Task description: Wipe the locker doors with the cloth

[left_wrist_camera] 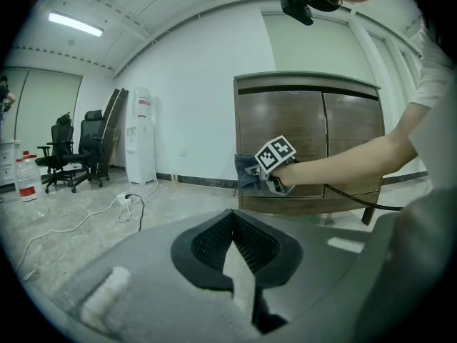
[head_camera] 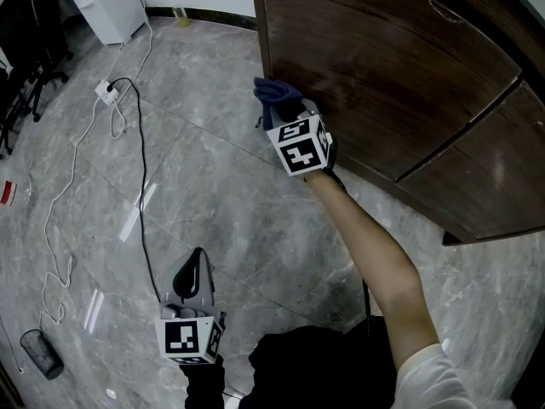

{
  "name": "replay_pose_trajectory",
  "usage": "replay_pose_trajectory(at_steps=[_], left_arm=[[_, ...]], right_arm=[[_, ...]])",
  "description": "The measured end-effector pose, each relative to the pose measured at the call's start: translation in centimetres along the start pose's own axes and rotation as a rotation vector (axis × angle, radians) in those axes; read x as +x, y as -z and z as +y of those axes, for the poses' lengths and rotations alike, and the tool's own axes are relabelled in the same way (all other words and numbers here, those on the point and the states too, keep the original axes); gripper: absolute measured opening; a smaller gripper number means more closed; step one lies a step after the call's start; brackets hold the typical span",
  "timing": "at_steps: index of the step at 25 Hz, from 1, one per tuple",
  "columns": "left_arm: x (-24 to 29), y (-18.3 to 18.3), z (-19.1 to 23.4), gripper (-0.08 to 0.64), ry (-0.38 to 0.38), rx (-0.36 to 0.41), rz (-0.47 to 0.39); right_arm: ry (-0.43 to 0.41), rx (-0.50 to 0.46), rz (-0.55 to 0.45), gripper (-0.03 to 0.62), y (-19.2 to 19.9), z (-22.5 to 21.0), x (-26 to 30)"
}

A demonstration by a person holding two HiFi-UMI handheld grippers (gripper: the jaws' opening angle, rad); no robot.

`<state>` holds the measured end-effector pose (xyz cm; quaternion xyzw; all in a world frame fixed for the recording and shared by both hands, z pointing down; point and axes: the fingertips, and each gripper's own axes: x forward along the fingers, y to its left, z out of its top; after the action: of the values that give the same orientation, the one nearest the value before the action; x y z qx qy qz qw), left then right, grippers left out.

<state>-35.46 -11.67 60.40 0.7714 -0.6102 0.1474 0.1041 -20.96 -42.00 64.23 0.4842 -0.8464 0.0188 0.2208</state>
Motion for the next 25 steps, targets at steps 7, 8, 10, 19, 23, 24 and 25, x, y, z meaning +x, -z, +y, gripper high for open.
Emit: replay_pose_trajectory(at_steps=[7,8,10,19,23,24,25], left_arm=[[0.2,0.1,-0.9,0.002,0.021,-0.008,-0.010],[0.2,0.2,-1.2,0.002,0.026,-0.008,-0.011],[0.2,0.2,-1.6,0.002,0.036,-0.013,-0.008],[0.0,-1.3,-2.8,0.002,0.056,-0.017,-0.022],[-0.1,-1.5,-2.8,0.002,0.055,-0.020,-0.023],[-0.1,-1.5,-2.7,0.002,0.052,-0.019,-0.023],[-0.2,-1.5,-2.5,0.002,0.048,-0.017,-0.023]], right_arm=[[-0.004,0.002,-0.084,0.072,-7.3,-1.5,-2.7],[-0.003,-0.002,-0.090,0.072,-8.1,-1.6,-3.0],[0.002,-0.023,-0.109,0.072,-9.9,-1.9,-3.7],[0.023,-0.040,-0.217,0.071,-17.6,-3.6,-6.8],[0.039,-0.047,-0.269,0.071,-21.0,-4.5,-8.3],[0.042,-0.051,-0.281,0.071,-21.7,-4.7,-8.5],[0.044,-0.055,-0.289,0.071,-22.4,-4.7,-8.7]])
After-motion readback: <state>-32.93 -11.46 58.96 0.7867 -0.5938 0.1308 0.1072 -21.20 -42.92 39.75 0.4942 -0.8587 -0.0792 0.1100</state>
